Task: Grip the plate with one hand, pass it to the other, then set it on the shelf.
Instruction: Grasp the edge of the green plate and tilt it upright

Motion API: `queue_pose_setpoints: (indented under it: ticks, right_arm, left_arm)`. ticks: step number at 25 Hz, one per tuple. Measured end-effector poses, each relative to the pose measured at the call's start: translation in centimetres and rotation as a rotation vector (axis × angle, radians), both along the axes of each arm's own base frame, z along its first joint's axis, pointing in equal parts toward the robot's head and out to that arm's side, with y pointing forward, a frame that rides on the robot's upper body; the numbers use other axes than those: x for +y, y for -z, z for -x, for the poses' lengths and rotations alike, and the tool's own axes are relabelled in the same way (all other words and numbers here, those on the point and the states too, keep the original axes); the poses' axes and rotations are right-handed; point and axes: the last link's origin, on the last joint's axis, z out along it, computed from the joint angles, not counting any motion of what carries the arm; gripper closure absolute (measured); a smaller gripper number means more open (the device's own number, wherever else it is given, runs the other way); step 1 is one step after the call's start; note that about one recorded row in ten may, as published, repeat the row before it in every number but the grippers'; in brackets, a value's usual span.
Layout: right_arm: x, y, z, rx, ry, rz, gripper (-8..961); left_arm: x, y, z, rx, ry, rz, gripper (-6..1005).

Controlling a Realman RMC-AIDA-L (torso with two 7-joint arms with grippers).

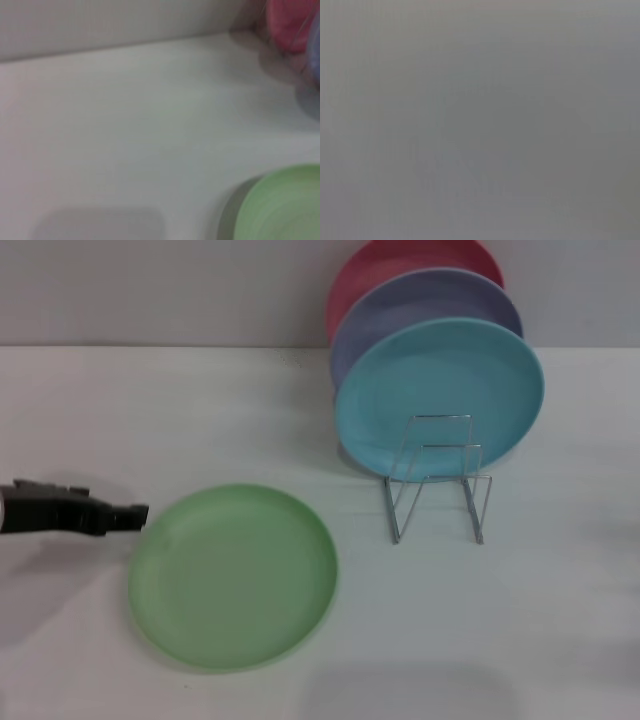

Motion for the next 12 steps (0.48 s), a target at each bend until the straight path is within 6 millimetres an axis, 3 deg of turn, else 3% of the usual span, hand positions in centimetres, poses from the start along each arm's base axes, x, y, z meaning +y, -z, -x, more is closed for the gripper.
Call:
queue_pose_setpoints:
  ticks: [4, 12]
  right_arm:
    - [0.0, 0.0, 0.0, 0.000, -0.001, 0.001, 127]
    - [0.0, 0.0, 0.0, 0.000, -0.001, 0.002, 127]
  left_arm:
    - [0.1, 0.9, 1.5, 0.033, -0.049, 0.037, 213]
    - [0.1, 2.0, 2.2, 0.033, -0.082, 0.077, 218]
